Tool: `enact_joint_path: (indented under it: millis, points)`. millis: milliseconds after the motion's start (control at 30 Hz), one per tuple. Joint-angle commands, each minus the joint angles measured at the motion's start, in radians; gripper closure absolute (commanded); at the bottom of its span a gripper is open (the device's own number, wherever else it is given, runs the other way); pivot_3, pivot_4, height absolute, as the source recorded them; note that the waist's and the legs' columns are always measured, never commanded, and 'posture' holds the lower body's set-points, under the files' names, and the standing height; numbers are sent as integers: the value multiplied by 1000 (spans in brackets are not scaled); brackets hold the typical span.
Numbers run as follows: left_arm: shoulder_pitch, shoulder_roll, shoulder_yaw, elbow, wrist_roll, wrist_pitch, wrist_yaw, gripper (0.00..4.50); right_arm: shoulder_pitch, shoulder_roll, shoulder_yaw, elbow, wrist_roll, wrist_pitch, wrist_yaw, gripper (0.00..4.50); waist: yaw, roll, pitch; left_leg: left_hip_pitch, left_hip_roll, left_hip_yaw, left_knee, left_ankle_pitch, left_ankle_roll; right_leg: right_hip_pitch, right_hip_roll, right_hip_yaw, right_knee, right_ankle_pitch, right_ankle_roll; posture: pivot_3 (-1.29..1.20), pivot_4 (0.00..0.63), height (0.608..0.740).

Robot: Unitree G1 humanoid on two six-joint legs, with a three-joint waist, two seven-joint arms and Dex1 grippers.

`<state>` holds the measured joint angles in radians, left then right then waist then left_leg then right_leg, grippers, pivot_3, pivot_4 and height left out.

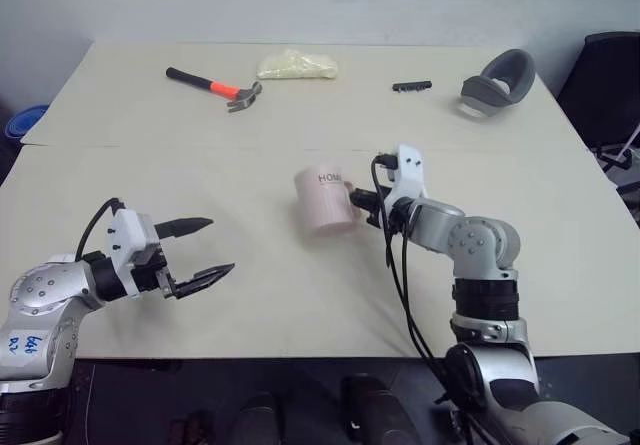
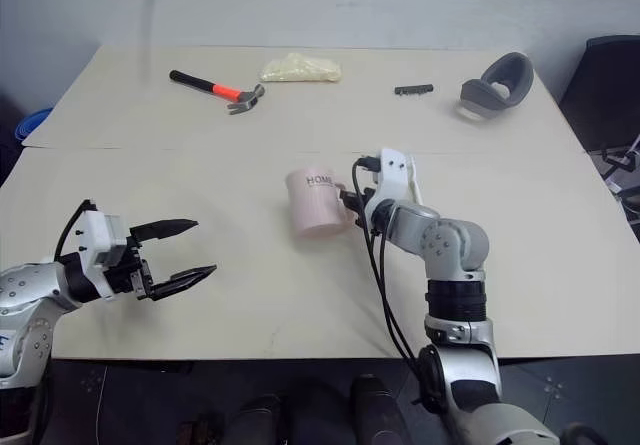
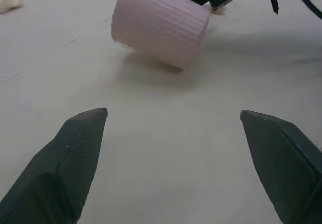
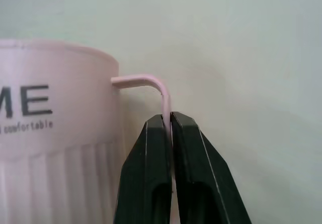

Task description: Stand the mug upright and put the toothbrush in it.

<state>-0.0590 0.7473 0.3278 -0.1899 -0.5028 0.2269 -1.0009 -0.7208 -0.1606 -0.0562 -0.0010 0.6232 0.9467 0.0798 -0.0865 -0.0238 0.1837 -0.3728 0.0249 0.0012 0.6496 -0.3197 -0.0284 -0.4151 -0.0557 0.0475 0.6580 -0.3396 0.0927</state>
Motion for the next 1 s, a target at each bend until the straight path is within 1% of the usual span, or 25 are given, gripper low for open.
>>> enact_joint_path:
  millis: [33,67,133,200,233,300,433,533,733,800,900,967,1000]
  points:
    - [1,-9,44,-13,-23,-12,26,0,24,-49,200,16,-250,-529,257,4485,0,0,0,0,0,0,0,0,0,0,0,0,0,0,0,0,150,740]
    - [-1,-10,45,-5,-19,-16,29,0,33,-58,254,78,-337,-712,305,4485,0,0,0,0,0,0,0,0,0,0,1,0,0,0,0,0,150,740]
    - [-5,-13,48,7,-18,-18,35,0,35,-47,310,234,-463,-1038,346,4485,-1,0,0,1,0,1,0,0,0,0,1,0,-1,0,0,0,150,740]
    - [-8,-14,48,13,-15,-22,40,0,32,-16,327,385,-517,-1232,365,4485,-1,0,0,1,0,2,0,0,-1,0,1,0,-1,0,0,0,150,740]
    - [-9,-15,48,13,-13,-23,42,0,29,1,328,450,-524,-1296,383,4485,-1,0,0,2,0,2,1,0,-1,0,1,0,1,0,0,0,150,740]
    - [-10,-17,49,10,-14,-24,49,0,19,31,313,554,-529,-1363,398,4485,-1,0,0,1,1,2,1,0,-1,0,1,0,1,0,0,0,150,740]
    - [-1,-19,61,-2,-20,-20,65,0,18,64,265,647,-489,-1380,464,4485,-2,-1,0,3,2,2,1,1,-2,1,1,1,2,0,0,0,150,740]
    - [9,-20,69,-10,-24,-18,72,0,23,55,236,638,-479,-1391,493,3705,-2,0,0,3,2,2,2,1,-2,1,1,1,2,0,0,0,150,740]
    - [10,-27,59,-11,-24,-18,73,0,45,14,205,558,-448,-1321,577,1673,2,0,0,2,2,1,2,1,-2,1,0,1,2,0,0,0,150,740]
    - [6,-29,54,-7,-22,-18,71,0,68,-19,190,497,-436,-1263,598,1021,3,0,0,2,2,1,2,1,-2,1,0,1,1,0,0,0,150,740]
    - [15,-26,59,-4,-34,-5,61,0,141,-98,156,345,-379,-1155,656,35,6,0,0,2,1,1,2,1,-2,1,0,0,1,0,0,0,150,740]
    - [34,-16,82,-11,-79,44,43,0,266,-213,95,153,-303,-1054,708,35,16,0,0,1,1,0,1,0,-2,2,0,0,1,0,0,0,150,740]
    - [43,-12,91,-14,-93,58,36,0,313,-250,73,81,-274,-1017,718,35,25,0,0,1,1,-1,1,0,-1,2,-1,-1,0,0,0,0,150,740]
